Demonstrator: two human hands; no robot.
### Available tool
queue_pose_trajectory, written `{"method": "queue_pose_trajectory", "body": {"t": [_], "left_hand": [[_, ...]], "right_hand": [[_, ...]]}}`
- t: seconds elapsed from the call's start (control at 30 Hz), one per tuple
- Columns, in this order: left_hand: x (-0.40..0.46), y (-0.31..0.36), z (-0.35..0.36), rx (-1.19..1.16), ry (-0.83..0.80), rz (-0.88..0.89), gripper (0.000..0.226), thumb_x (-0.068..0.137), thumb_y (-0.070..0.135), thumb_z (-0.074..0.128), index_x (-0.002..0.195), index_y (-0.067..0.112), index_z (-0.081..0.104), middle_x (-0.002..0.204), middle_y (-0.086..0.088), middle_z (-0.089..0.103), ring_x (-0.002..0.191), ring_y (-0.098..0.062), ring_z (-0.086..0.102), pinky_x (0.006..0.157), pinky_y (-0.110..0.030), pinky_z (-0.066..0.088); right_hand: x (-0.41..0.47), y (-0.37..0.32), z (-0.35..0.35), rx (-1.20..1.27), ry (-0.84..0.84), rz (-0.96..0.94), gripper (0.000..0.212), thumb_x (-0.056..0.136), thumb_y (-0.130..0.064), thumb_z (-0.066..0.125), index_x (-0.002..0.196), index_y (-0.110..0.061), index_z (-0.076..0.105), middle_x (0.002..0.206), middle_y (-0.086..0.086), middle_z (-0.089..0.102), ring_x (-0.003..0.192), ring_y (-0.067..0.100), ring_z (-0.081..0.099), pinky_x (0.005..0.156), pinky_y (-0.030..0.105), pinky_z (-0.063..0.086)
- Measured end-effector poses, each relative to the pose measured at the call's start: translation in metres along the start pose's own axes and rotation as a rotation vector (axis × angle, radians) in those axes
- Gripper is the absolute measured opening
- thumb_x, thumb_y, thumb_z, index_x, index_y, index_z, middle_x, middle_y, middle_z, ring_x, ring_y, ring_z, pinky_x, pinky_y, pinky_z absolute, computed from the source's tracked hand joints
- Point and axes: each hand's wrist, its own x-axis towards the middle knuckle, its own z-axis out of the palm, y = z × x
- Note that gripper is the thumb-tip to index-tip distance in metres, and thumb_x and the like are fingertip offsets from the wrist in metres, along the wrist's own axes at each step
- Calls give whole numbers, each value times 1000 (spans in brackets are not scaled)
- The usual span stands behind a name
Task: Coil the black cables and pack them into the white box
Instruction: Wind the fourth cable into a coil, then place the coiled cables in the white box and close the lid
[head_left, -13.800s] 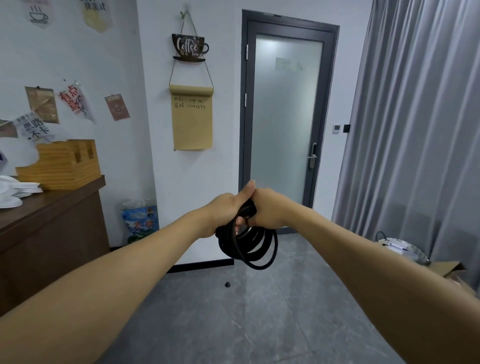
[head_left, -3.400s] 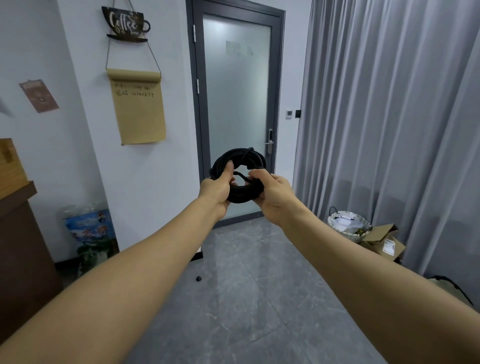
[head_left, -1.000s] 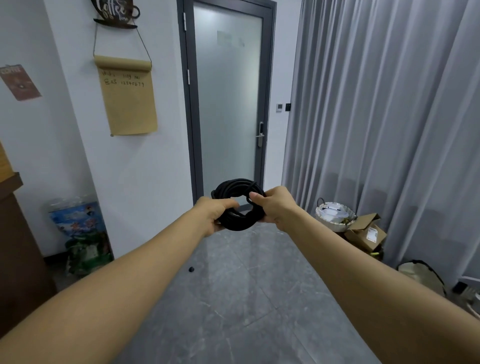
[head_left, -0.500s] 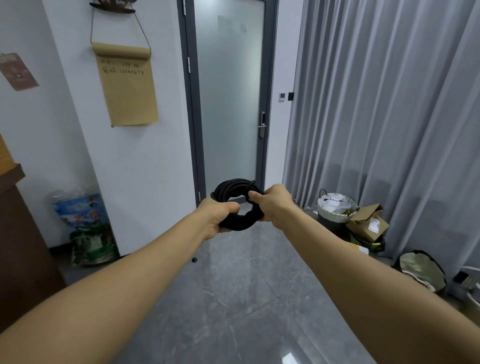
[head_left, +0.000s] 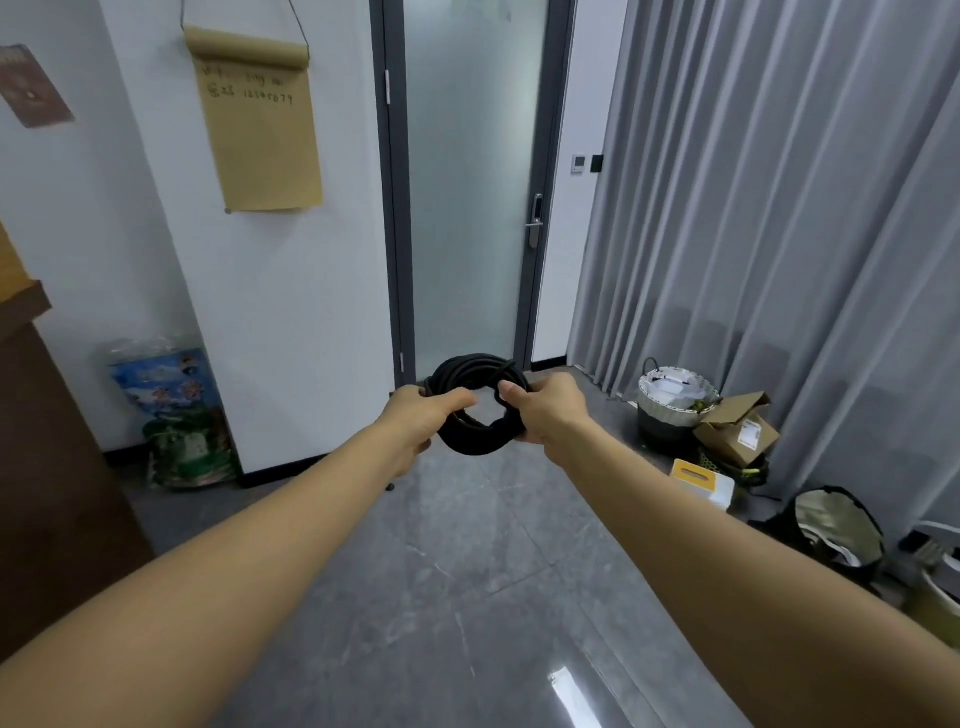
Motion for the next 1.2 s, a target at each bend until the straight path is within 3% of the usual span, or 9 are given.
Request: {"method": "queue_pose_trajectory", "body": {"t": [0.1,0.17,0.3,0.43,0.63,0.8,0.97,1.07,1.2], "left_hand": [[-2,-21,-2,23,35,47,46,72,48,72,97,11,66,104,-7,68,104,-24,63,96,-36,48],[-3,-42,-6,29,120,61,29,87,40,63,96,12,65,106,-4,67,105,-20,61,85,-30,44],[-10,-96,-13,29,326,-13,39,93,36,56,117,6,58,114,-3,60,105,-17,56,84,-30,43],[-32,-166,-23,93,467,-173,34,95,33,53,118,8,54,121,-6,57,103,-17,54,84,-31,42],[-80,-272,-43,131,628,-374,37,95,24,55,126,5,50,127,-10,54,114,-25,52,84,-25,37],[-116,-362,-66,166,699,-515,37,94,20,55,128,7,50,129,-8,54,115,-24,52,83,-26,39],[-145,-450,-94,173,709,-602,36,93,17,55,127,7,51,126,-8,56,114,-23,54,83,-23,37],[-156,-505,-116,158,715,-637,35,92,17,57,125,5,52,125,-9,58,113,-23,55,86,-24,39],[-165,-579,-154,164,687,-687,33,92,16,56,123,5,54,123,-11,59,110,-23,56,72,-16,33]], "right_hand": [[3,19,6,24,-32,45,25,87,-22,67,93,3,67,97,17,68,84,30,68,73,40,59],[5,35,15,27,-75,75,20,86,-21,68,85,-1,66,98,17,69,86,31,68,75,42,59],[8,76,43,-16,-208,110,25,86,-21,68,87,4,66,97,22,69,87,35,67,78,46,58],[2,127,81,-84,-387,167,28,86,-22,68,67,-3,60,82,18,63,78,34,64,80,51,55],[-30,221,150,-151,-577,237,28,86,-23,68,70,-2,59,72,13,58,71,31,61,77,52,56],[-68,295,206,-199,-702,289,26,87,-21,67,87,4,64,80,16,61,76,34,63,80,53,55],[-107,359,267,-287,-755,288,39,84,-25,70,83,12,61,74,17,57,76,42,64,75,59,52],[-129,396,310,-331,-760,273,35,83,-27,71,67,1,57,68,14,55,68,34,60,74,58,53],[-157,441,368,-340,-719,294,31,82,-24,72,67,0,60,68,14,56,71,37,62,76,59,53]]}}
